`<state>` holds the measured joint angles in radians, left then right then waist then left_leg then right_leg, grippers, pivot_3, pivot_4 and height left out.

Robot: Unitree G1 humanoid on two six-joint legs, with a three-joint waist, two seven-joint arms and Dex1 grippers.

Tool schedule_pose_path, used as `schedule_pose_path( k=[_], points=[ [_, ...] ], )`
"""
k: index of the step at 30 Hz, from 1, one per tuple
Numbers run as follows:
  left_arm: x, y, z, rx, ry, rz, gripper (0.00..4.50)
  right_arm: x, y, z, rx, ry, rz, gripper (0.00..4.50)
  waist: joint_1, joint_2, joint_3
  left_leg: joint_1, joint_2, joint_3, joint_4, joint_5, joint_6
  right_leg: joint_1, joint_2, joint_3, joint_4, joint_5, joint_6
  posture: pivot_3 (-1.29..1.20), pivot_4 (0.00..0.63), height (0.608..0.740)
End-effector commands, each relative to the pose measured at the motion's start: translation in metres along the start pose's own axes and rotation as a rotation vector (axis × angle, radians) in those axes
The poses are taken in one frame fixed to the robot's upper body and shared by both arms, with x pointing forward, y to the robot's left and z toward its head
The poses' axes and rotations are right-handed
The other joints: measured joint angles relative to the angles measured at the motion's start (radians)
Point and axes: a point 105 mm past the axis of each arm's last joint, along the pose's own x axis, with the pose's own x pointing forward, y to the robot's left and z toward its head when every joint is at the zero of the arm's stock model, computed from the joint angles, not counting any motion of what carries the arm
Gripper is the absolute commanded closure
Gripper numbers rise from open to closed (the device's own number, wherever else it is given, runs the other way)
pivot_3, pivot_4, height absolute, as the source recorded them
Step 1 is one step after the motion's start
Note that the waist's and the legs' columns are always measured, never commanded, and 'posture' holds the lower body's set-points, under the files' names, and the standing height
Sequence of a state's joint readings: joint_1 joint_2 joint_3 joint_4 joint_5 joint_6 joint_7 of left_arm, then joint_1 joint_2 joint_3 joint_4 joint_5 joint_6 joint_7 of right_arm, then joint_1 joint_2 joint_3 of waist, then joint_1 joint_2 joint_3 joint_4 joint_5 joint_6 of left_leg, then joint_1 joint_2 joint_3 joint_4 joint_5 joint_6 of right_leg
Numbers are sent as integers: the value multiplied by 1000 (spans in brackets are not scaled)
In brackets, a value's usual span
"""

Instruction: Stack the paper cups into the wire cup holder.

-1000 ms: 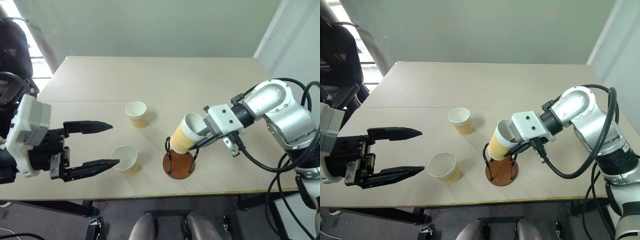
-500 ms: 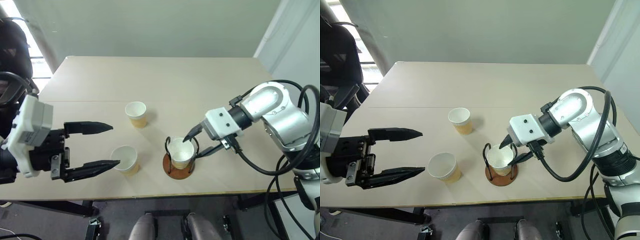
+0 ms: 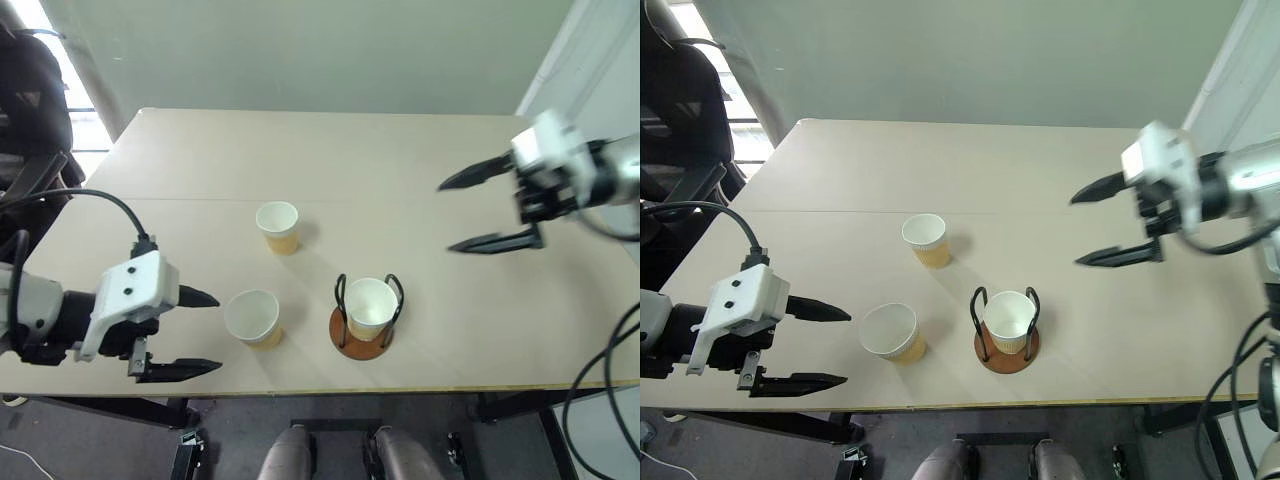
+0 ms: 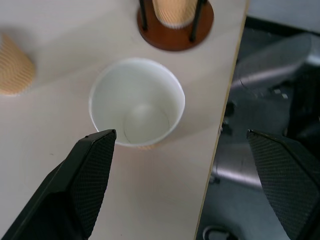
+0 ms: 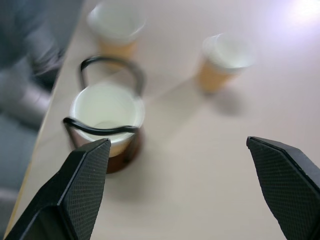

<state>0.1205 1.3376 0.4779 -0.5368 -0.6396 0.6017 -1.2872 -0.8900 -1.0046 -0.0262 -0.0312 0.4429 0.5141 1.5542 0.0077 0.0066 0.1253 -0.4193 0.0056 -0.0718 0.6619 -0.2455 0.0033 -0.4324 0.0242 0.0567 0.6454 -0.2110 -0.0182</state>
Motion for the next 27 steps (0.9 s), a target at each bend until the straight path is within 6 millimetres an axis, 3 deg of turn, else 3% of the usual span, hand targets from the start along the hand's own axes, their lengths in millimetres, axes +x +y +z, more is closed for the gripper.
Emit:
schedule_pose_path(
  k=[1,5,17,23,27],
  points=[
    [8,3,2,91,30,-46,0,-25,7,21,-7,-115,-59,22,0,0,0,0,0,0,0,-1,-1,0,0,0,0,0,-1,0,150,740],
    [18,4,4,125,29,-107,0,-28,15,21,3,-104,-90,22,-9,0,0,0,1,1,-1,-2,-2,-1,1,0,0,-1,0,0,150,740],
    [33,3,-13,150,115,-218,0,-35,30,23,7,-15,-172,22,-9,1,0,0,2,1,1,-2,-1,-1,2,0,0,-1,0,0,150,740],
    [41,9,-17,159,119,-223,0,-41,55,35,11,-94,-112,22,-5,1,0,0,2,1,1,-3,-1,-1,2,0,0,-1,1,0,150,740],
    [41,12,-19,159,123,-228,951,-46,74,44,45,-142,-84,0,-5,1,0,0,2,1,0,-3,-1,-1,2,0,0,-2,1,0,150,740]
  ],
)
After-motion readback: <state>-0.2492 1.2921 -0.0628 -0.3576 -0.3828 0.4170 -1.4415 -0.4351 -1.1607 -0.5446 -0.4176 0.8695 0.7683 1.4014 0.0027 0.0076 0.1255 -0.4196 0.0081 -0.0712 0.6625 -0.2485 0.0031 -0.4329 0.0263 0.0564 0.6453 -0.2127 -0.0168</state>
